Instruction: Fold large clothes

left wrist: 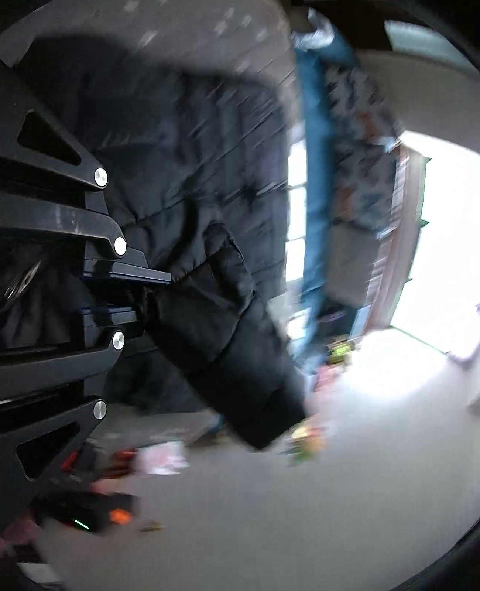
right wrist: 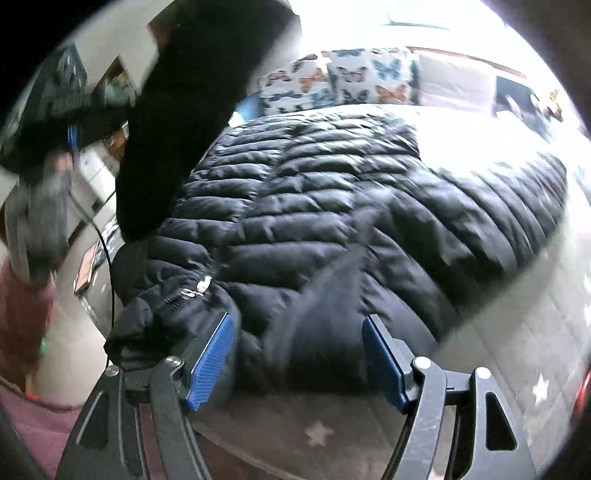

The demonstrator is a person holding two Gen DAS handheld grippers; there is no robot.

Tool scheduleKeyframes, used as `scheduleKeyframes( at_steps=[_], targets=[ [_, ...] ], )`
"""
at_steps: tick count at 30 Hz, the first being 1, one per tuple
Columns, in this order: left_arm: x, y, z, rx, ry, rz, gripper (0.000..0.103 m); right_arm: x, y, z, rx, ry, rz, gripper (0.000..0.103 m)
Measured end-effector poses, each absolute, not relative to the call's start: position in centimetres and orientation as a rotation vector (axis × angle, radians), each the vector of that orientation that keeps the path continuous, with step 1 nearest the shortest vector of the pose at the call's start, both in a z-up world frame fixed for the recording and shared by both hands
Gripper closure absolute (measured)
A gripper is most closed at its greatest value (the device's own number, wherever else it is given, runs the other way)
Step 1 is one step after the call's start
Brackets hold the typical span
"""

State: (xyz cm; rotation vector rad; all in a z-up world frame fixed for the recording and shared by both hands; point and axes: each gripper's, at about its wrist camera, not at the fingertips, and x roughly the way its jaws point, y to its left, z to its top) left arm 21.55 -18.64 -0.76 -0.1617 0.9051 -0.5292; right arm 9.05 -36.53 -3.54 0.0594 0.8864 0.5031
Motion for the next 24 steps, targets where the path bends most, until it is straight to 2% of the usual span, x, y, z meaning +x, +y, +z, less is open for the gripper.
scheduleKeyframes(
  at_steps=[4,6,10,12,17,18,19,20,21,24],
  targets=[
    [20.8,-24.5,-8.5,-0.015,1.076,-0.521,0.094,8.6,-38.7,-4.7,0.121,0.904,0.457,0.024],
    [20.4,-25.4,-10.7,0.033,1.072,-0.508,0.094,8.3,-39.5,-4.6,0.141,0.900,0.445,0.024],
    [19.9,-25.6,-10.2,0.123,1.008,-0.518,0.089,8.6,-39.8,-3.1,0.155,0.865,0.448,0.024],
    [19.2,-24.9,-7.9,0.142,0.996,-0.518,0.089,9.3,-39.7,-2.4,0.185,0.844,0.479,0.024],
    [17.6,-24.4,-6.5,0.142,0.995,-0.520,0.089,12.6,-38.6,-2.2,0.229,0.827,0.502,0.025],
    [17.2,-23.6,-5.5,0.143,0.993,-0.521,0.089,13.4,-38.4,-2.5,0.250,0.835,0.516,0.033],
    [17.1,-23.5,-5.5,0.147,0.995,-0.520,0.088,14.1,-38.0,-2.8,0.266,0.847,0.532,0.049],
    [17.0,-23.4,-5.7,0.160,1.003,-0.517,0.088,14.5,-37.8,-3.1,0.276,0.859,0.545,0.057],
    [16.7,-23.3,-5.7,0.171,1.012,-0.515,0.087,15.0,-37.4,-3.5,0.282,0.877,0.556,0.071],
    [15.8,-22.8,-5.3,0.203,1.022,-0.531,0.080,15.4,-36.7,-3.9,0.239,0.901,0.537,0.085]
  ],
)
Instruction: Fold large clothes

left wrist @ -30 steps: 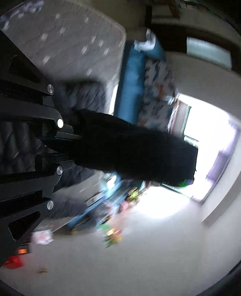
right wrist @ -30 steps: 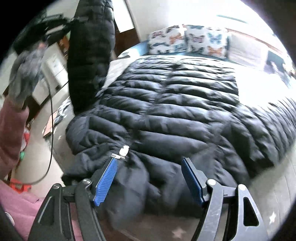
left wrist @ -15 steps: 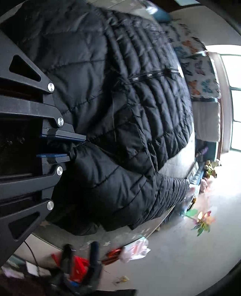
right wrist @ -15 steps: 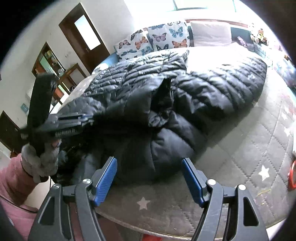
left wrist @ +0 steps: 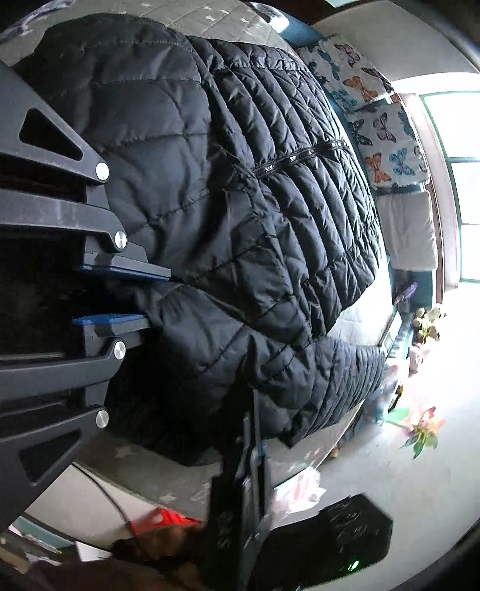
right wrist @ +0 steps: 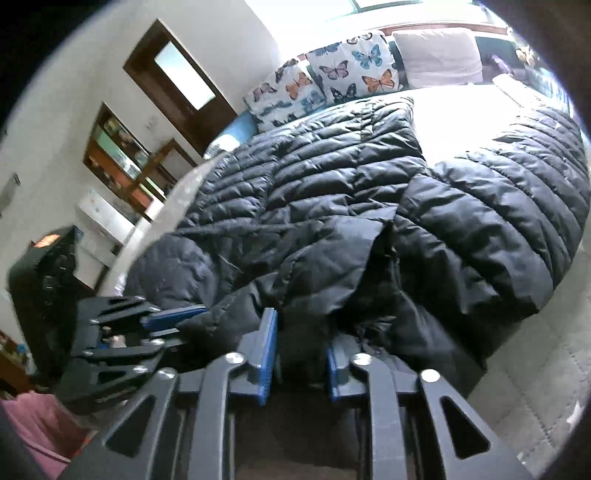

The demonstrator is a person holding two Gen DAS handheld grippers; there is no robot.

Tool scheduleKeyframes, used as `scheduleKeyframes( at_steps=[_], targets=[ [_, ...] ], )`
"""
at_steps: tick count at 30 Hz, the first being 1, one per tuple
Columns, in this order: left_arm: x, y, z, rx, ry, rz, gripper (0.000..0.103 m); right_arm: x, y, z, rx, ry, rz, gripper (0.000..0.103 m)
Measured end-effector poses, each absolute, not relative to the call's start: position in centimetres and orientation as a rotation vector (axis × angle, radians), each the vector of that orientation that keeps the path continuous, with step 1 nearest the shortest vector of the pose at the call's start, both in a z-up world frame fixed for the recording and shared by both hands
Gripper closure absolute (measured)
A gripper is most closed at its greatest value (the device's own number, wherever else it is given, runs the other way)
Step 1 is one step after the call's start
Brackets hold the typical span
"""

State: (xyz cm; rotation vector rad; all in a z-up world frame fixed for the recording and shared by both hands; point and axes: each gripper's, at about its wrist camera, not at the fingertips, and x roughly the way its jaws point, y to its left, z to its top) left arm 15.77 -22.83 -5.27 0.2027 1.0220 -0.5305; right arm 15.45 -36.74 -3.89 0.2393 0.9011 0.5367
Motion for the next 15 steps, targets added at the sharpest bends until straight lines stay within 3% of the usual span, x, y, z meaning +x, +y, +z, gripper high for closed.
scheduleKeyframes(
  at_steps=[2,4,10,15],
  targets=[
    [14.8,-21.6,-4.4,0.210,1.021,-0.552,0.054,15.1,-37.3,-3.7,0.224,0.907,0.505,0.088],
    [14.0,-20.1,-3.5,0.182,1.016,-0.591,0.047,14.7,-38.2,-3.7,0.220,0.910,0.489,0.089],
    [13.8,-9.9,0.8,0.038,0.950,-0.476,0.047,14.6,-38.9,-5.8,0.233,0.969,0.469,0.089],
    [16.5,-0.4,1.5,-0.062,0.925,-0.256,0.047,14.4,-39.1,-3.5,0.181,0.950,0.451,0.086]
  ],
)
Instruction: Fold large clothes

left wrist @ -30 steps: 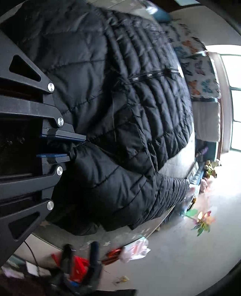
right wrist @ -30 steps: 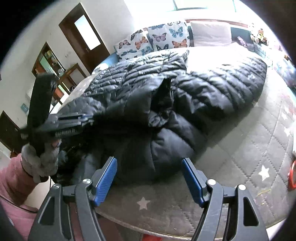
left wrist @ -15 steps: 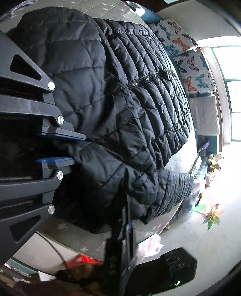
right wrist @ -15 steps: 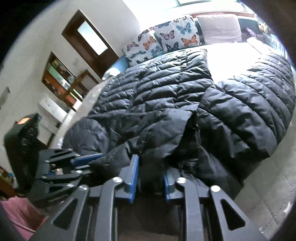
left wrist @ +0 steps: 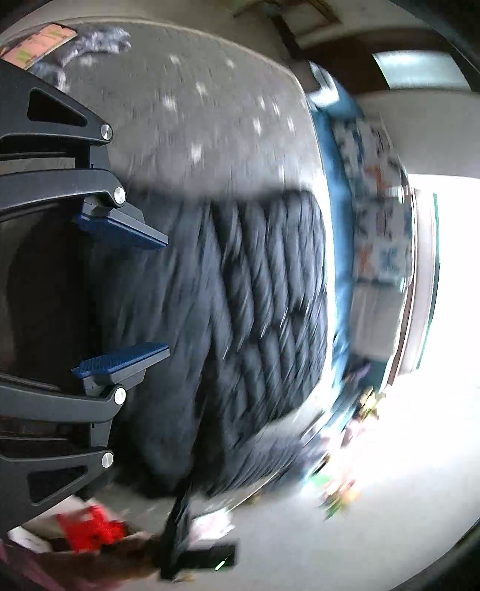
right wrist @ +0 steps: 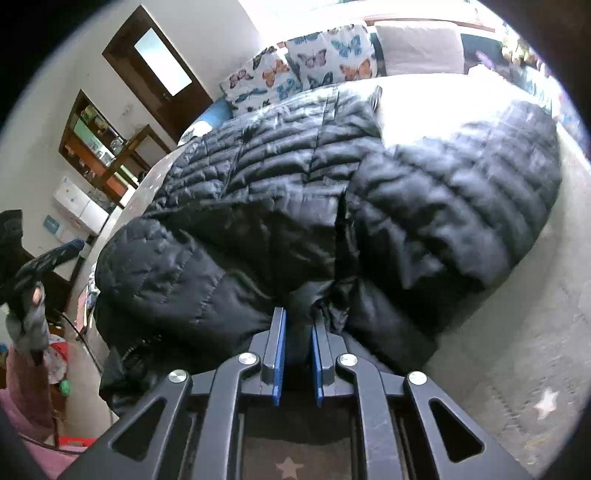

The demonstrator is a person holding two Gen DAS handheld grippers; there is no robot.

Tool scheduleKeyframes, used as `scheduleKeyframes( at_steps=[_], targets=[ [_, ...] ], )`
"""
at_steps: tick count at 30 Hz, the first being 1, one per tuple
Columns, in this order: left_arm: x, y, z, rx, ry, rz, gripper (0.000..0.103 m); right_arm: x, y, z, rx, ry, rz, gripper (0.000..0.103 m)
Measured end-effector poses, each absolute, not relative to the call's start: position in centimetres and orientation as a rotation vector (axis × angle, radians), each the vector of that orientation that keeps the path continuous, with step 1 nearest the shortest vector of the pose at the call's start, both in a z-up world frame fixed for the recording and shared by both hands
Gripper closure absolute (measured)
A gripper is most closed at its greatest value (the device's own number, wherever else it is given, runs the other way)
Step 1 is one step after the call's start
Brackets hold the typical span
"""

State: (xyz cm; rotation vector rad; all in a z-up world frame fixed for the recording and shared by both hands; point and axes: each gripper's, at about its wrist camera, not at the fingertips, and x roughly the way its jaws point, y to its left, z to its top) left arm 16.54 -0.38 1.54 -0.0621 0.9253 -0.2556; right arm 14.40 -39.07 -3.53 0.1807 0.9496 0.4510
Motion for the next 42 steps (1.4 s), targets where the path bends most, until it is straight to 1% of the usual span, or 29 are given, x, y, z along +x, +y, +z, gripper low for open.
scheduleKeyframes(
  at_steps=[2,5,6,7,9,11,14,18,19,21,23,27,29,30,31,35,38,42],
  targets=[
    [17.9,1.9,0.6,-0.086,0.946,-0.222,0.049,13.9,-39.1,-1.9,0.119,0.921,0.403,0.082],
    [19.2,3.3,-1.9,-0.095,0.993,-0.205,0.050,13.1,-38.6,0.7,0.013,0.847,0.310,0.075],
    [19.3,3.1,-2.7,-0.098,1.009,-0.215,0.051,12.8,-38.4,1.6,-0.004,0.821,0.300,0.069],
    [19.1,2.7,-3.5,-0.089,1.023,-0.229,0.051,12.6,-38.1,2.4,-0.012,0.795,0.299,0.060],
    [18.2,1.2,-4.3,-0.002,1.002,-0.225,0.051,12.4,-37.2,3.4,-0.025,0.755,0.314,0.047],
    [17.2,-0.1,-4.7,0.098,0.977,-0.215,0.051,12.6,-35.8,3.8,-0.047,0.724,0.355,0.047],
    [16.4,-1.1,-5.2,0.142,0.970,-0.214,0.051,14.3,-33.5,2.7,-0.054,0.734,0.402,0.047],
    [15.8,-1.6,-5.5,0.151,0.974,-0.228,0.051,16.7,-31.5,-0.4,-0.069,0.793,0.424,0.047],
    [15.7,-1.7,-5.7,0.151,0.976,-0.229,0.051,17.6,-31.3,-1.9,-0.082,0.828,0.411,0.047],
    [15.9,-1.9,-6.0,0.147,0.984,-0.236,0.051,18.7,-31.8,-4.4,-0.065,0.897,0.395,0.048],
    [15.8,-2.1,-5.3,0.151,0.982,-0.242,0.051,19.1,-32.5,-5.9,-0.042,0.908,0.412,0.049],
    [15.8,-2.7,-2.6,0.121,0.958,-0.272,0.051,18.3,-33.9,-4.5,-0.043,0.886,0.416,0.049],
    [16.1,-3.5,-1.5,0.093,0.949,-0.305,0.051,17.8,-35.9,-3.1,0.026,0.865,0.430,0.049],
    [16.2,-3.9,-1.2,0.088,0.947,-0.313,0.051,17.7,-37.4,-2.4,0.064,0.847,0.424,0.047],
    [16.6,-4.7,-1.0,0.086,0.945,-0.328,0.051,17.8,-38.6,-1.9,0.091,0.831,0.407,0.047],
    [18.5,-8.1,-1.8,0.085,0.978,-0.369,0.051,19.2,-45.9,-0.7,0.190,0.795,0.255,0.047],
    [19.7,-11.0,-2.8,0.101,1.008,-0.401,0.051,21.2,-51.4,-0.9,0.262,0.805,0.150,0.047],
    [20.8,-14.1,-4.1,0.112,1.040,-0.451,0.051,24.0,-57.7,-3.5,0.385,0.870,0.038,0.047]
  ],
)
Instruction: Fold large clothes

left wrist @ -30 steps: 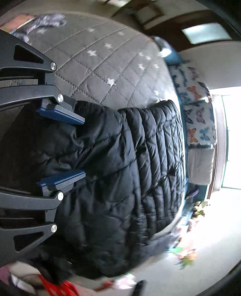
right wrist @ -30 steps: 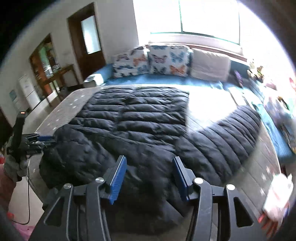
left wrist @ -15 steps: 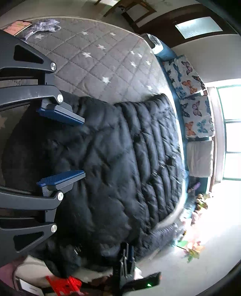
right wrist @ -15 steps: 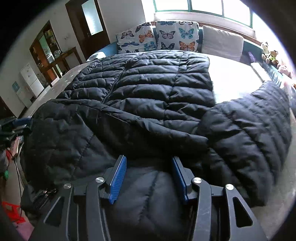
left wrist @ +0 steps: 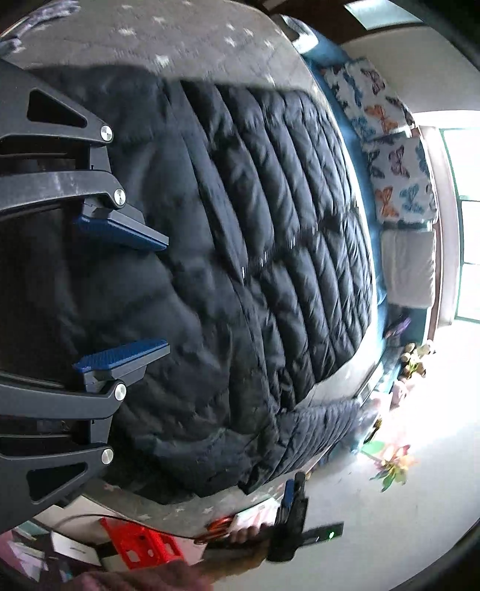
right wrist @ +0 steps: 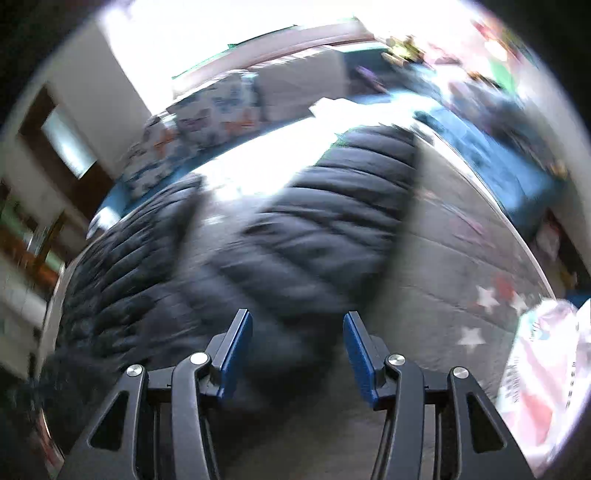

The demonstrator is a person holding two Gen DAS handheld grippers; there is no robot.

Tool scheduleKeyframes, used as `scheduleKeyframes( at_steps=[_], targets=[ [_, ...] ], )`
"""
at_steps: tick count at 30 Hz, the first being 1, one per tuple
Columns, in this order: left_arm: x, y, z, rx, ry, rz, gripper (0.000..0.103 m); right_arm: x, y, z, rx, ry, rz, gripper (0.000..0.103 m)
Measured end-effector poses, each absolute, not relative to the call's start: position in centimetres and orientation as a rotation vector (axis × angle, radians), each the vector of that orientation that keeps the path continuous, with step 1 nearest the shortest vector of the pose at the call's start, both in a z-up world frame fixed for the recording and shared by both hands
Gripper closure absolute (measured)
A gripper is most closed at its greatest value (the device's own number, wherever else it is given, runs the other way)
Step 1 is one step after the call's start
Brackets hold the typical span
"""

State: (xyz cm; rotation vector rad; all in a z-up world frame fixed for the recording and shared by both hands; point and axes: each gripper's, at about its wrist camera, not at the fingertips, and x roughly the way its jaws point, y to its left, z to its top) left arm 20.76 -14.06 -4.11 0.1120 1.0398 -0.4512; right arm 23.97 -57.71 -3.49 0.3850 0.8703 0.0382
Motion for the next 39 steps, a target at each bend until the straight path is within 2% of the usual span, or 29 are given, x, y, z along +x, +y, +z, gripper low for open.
scheduleKeyframes(
  at_steps=[6,17,23,24,25,28,29,34,39],
  targets=[
    [21.9,-18.7,-5.6,0.172,1.075,-0.521,0.051,25.3,-62.2,-6.9,0.640,0.885,0.089,0.047],
    [24.0,-25.7,-6.6,0.230,1.106,-0.652,0.051,30.9,-63.4,-7.3,0.768,0.812,0.215,0.047],
    [25.3,-27.9,-6.5,0.222,1.119,-0.693,0.051,32.7,-65.3,-7.9,0.927,0.735,0.312,0.047],
    [25.4,-28.3,-6.4,0.220,1.116,-0.699,0.051,32.7,-65.3,-7.7,0.945,0.718,0.326,0.050],
    [25.6,-28.7,-6.3,0.222,1.110,-0.705,0.051,32.6,-65.2,-7.3,0.946,0.702,0.343,0.060],
    [26.1,-30.1,-6.7,0.218,1.113,-0.723,0.051,32.2,-64.6,-5.5,0.895,0.670,0.352,0.079],
    [26.3,-30.7,-7.1,0.214,1.119,-0.732,0.051,32.1,-64.4,-4.8,0.881,0.661,0.350,0.082],
    [27.2,-32.5,-8.3,0.204,1.123,-0.723,0.051,30.3,-62.4,0.4,0.784,0.592,0.343,0.086],
    [26.6,-28.5,-4.8,0.083,1.083,-0.727,0.051,27.3,-58.1,7.2,0.597,0.521,0.385,0.086]
  ],
)
